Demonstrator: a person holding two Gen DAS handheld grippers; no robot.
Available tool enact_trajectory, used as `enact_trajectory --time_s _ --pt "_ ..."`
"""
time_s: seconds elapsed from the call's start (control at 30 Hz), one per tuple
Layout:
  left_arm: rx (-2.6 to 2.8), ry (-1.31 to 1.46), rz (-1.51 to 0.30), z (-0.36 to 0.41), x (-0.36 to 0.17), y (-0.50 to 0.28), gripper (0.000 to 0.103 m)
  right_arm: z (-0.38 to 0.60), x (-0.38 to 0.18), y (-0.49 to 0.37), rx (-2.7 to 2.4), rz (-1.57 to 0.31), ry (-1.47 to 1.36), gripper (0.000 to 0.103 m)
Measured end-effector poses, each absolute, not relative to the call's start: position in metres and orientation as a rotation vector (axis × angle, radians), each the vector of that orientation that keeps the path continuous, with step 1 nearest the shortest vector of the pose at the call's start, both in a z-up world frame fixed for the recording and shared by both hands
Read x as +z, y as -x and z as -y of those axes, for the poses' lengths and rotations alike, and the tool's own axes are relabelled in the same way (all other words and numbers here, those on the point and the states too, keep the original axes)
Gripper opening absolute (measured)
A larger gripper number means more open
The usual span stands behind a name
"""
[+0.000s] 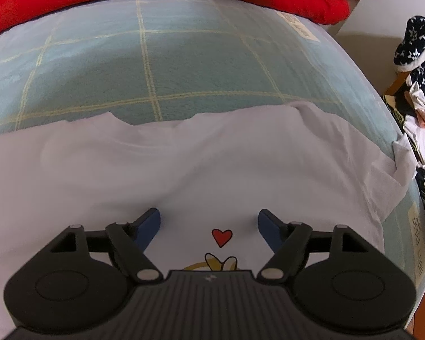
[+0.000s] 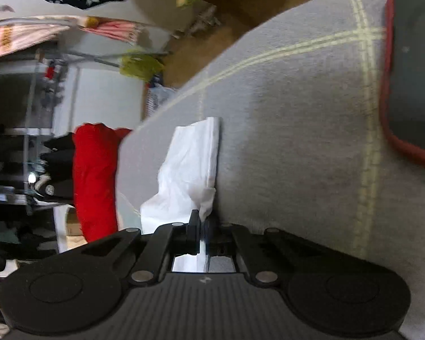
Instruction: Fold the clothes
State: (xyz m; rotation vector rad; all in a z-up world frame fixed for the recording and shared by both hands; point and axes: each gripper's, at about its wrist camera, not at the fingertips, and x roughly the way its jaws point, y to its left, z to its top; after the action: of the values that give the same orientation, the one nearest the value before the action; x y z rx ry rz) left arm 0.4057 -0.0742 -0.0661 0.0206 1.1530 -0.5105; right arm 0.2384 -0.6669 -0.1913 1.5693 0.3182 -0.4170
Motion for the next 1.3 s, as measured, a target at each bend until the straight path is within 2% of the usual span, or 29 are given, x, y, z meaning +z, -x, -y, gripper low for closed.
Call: enact_trajectory --time_s 0.13,0.37,0.73,1.2,1.27,1.3 --pt "-0.506 -0.036 -1.159 0.076 -0.066 -0.405 0.075 0.664 -0.193 -0.241 -0.401 -0.280 -1.545 0.001" --pt "-0.495 -0.051 -1.159 0.080 -0.065 -0.403 0.075 0.664 -0.179 -0.250 -0.455 -0.364 -1.438 0.000" --pt "-0.500 -0.053 -1.147 0.079 -0.065 -0.400 0.075 0.650 -0.141 -0.199 -0.620 -0.375 -1.294 0.003" --pt "-0.510 -0.035 -1.144 0.075 -0.067 -0.400 0.075 0.641 -0.111 -0.180 -0.778 -0.546 -1.192 0.004" --pt "-0.512 -0.033 -1.144 0.075 -0.067 -0.400 0.075 0.639 -0.113 -0.177 -0.796 -0.559 -1.210 0.006" --pt "-0.514 -0.032 -1.143 0.075 -0.066 -0.400 0.075 0.638 -0.113 -0.176 -0.805 -0.565 -1.219 0.010"
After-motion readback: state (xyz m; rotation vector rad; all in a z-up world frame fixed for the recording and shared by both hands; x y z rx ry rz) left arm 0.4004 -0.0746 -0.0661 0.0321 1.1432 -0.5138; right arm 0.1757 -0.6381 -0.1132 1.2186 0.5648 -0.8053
